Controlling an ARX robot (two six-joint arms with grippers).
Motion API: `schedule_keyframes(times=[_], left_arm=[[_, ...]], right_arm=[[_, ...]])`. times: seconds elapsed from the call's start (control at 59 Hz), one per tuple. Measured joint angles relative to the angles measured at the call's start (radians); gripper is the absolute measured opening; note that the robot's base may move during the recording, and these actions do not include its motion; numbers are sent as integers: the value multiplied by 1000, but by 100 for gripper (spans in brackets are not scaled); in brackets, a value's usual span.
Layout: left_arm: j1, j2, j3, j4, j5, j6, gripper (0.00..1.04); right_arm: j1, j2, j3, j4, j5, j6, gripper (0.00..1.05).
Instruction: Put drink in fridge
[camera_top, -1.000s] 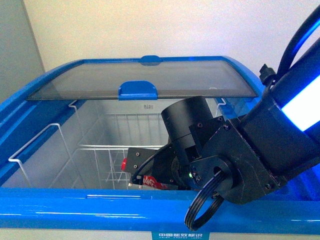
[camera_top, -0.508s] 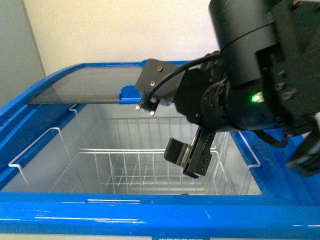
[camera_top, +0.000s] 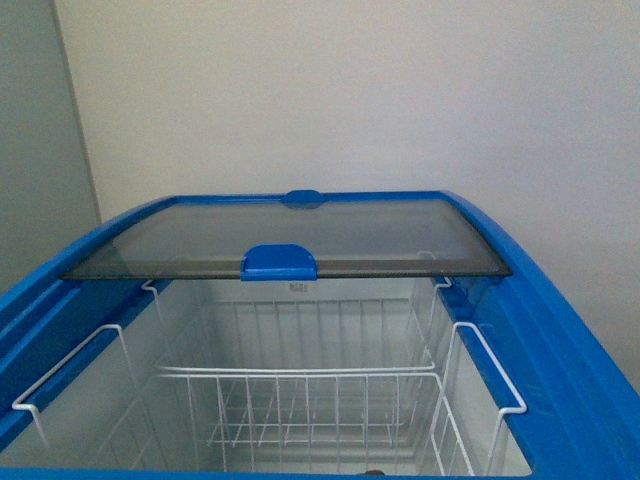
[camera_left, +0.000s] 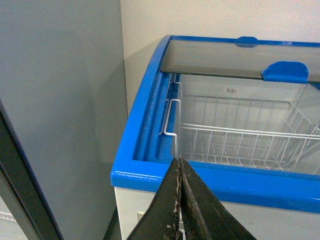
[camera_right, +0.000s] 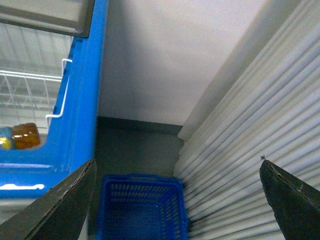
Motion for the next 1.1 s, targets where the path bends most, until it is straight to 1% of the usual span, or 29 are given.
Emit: schedule_keyframes(times=[0.017,0.034,0.085,0.102,0.136,0.169,0.186,0.237,0.271,0.305,0.424,0.441,0.593,0.678,0.763,0.797,0.814,0.847,0.881,0.898,1.102], left_arm=[[0,0,0,0,0,0,3],[0,0,0,0,0,0,3],[0,-1,0,0,0,0,3],[0,-2,0,0,2,0,3],[0,-1,0,-2,2,0,3],[0,-2,0,-1,0,0,3],[0,-2,0,-2,0,0,3],[0,-2,0,-2,0,0,3],[0,-3,0,-2,-1,0,3],[0,-2,0,-2,0,0,3],[0,-2,0,-2,0,0,3],[0,-3,0,-2,0,0,3],[0,-3,0,-2,0,0,3],[0,-2,0,-2,0,0,3],[0,-2,0,-2,0,0,3],[0,-3,0,-2,0,0,3],[0,-3,0,-2,0,0,3],[0,-3,0,-2,0,0,3],[0,-3,0,-2,0,0,3],[0,-3,0,-2,0,0,3],[0,-3,0,-2,0,0,3]], right_arm=[[34,-49,-13,-60,25,72,98],[51,-71,-20,-90,35,103,98],[102,-98,-31,-137,121,231,98],[105,-107,-58,-105,102,244,96],[92,-164,-146,63,-25,214,89],[79,-212,-252,237,-117,152,82],[71,-253,-325,345,-186,108,77],[34,-319,-407,488,-273,30,67],[14,-335,-420,509,-288,10,64],[-36,-378,-434,523,-324,-15,55],[-120,-428,-458,519,-414,-44,39],[-146,-436,-470,514,-442,-48,34],[-287,-496,-517,499,-575,-68,2],[-347,-519,-537,494,-633,-67,3],[-378,-531,-546,492,-662,-67,3],[-403,-539,-548,488,-703,-68,3],[-417,-542,-549,487,-729,-68,3],[-475,-549,-556,484,-786,-68,3],[-525,-555,-560,483,-808,-69,3],[-534,-558,-561,483,-809,-68,3],[-547,-597,-604,486,-824,-69,3]])
